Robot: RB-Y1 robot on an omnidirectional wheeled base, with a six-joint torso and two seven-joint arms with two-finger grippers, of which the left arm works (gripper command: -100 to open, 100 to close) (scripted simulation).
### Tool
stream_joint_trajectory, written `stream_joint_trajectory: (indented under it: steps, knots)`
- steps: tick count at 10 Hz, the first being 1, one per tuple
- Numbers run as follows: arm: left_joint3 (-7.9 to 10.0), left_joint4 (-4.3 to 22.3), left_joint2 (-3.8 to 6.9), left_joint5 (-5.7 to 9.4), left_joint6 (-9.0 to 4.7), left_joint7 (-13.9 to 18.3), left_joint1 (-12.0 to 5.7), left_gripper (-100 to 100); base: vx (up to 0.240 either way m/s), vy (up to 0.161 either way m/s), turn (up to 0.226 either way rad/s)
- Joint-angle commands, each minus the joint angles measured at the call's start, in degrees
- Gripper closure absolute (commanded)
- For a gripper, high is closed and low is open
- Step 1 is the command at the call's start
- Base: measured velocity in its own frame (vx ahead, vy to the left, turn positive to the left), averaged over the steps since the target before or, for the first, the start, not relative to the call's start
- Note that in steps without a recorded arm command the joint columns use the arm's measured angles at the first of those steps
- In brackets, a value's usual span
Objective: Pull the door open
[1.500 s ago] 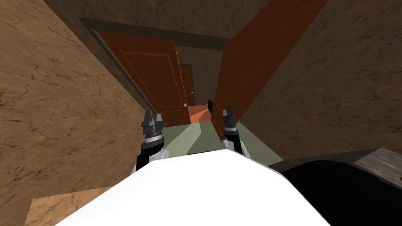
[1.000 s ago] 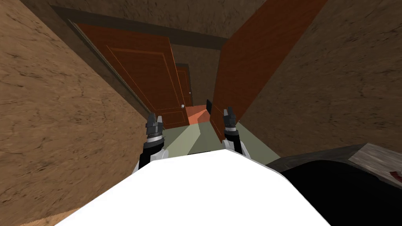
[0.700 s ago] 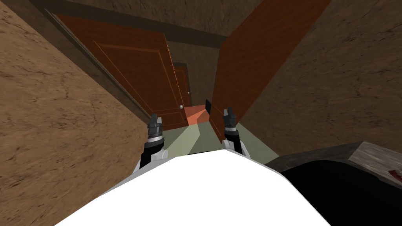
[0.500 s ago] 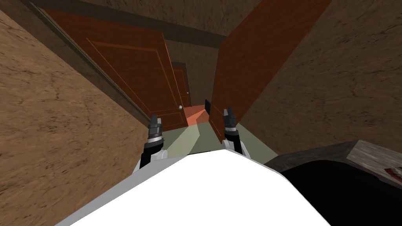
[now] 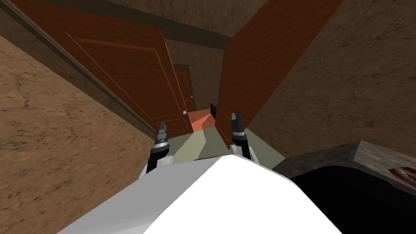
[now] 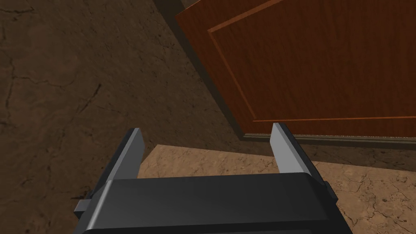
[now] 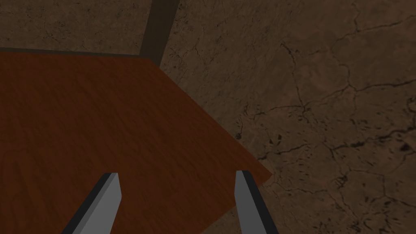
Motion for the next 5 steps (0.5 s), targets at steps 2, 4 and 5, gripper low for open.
stream_joint_trajectory:
  steps: [2,4,5]
  knots:
    - [1.70,3.0,0.41,0.20,-0.53,-3.3,-0.64,-100,0.092,0.019,-0.103]
    - [2.95,5.6,0.53,0.27,-0.99,-6.1,-1.26,-100,0.099,0.039,-0.109]
    - [3.57,6.9,0.60,0.30,-1.22,-7.5,-1.57,-100,0.100,0.035,-0.109]
